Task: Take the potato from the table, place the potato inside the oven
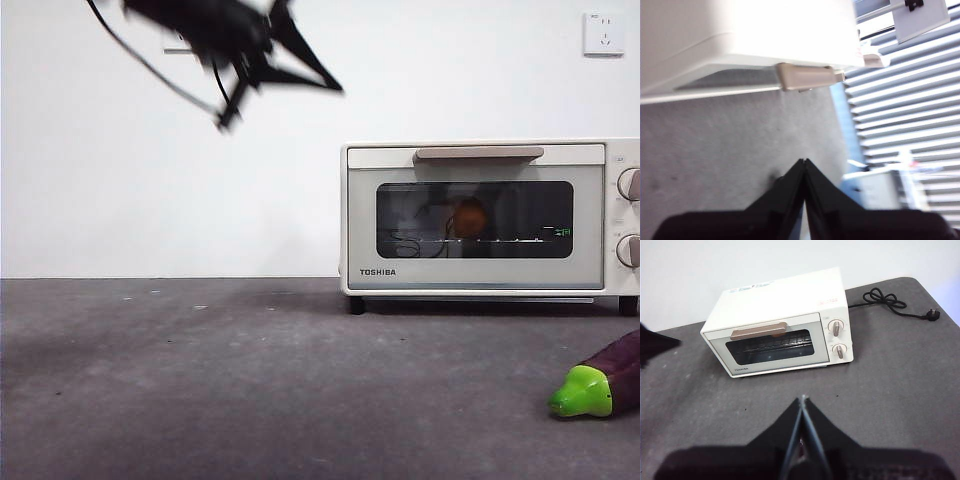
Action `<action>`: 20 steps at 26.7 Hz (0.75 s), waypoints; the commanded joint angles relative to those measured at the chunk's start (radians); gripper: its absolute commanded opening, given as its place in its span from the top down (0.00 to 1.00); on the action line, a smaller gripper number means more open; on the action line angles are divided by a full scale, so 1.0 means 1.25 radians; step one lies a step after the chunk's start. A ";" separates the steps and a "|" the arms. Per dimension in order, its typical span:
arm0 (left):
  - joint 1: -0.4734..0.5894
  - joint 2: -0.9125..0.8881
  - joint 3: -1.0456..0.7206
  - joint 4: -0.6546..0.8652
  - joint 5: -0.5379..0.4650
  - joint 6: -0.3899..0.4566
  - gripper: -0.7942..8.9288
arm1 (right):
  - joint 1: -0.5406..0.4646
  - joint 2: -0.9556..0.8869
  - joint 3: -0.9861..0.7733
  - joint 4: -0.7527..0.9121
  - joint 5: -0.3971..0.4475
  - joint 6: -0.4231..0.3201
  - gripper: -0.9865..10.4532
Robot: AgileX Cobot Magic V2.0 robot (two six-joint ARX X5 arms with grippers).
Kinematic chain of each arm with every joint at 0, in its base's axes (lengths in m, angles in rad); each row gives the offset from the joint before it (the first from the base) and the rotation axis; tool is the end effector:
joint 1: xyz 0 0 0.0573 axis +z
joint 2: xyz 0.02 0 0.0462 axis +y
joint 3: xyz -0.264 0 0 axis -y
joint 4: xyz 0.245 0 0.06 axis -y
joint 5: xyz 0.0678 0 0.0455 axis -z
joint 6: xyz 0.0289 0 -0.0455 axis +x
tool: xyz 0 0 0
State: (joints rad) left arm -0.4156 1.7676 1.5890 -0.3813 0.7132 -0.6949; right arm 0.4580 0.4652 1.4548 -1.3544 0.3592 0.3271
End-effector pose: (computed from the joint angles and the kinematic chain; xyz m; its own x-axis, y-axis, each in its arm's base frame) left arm 0.3577 -0.1785 0.3303 0.3221 -0.8573 -0.4017 0.3130 0.4968 -0.8094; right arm -0.0340 -0.0281 0.4258 0.9399 0.0714 -0.3340 -0.0102 0.9834 0.1814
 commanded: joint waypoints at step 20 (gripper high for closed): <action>-0.002 -0.558 -0.002 -0.245 -0.259 0.332 0.92 | 0.001 -0.003 0.000 -0.018 0.013 0.002 0.91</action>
State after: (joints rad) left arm -0.4210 1.0729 1.5890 -0.6945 0.3908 -0.2955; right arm 0.4580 0.4652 1.4548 -1.3544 0.3702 0.3264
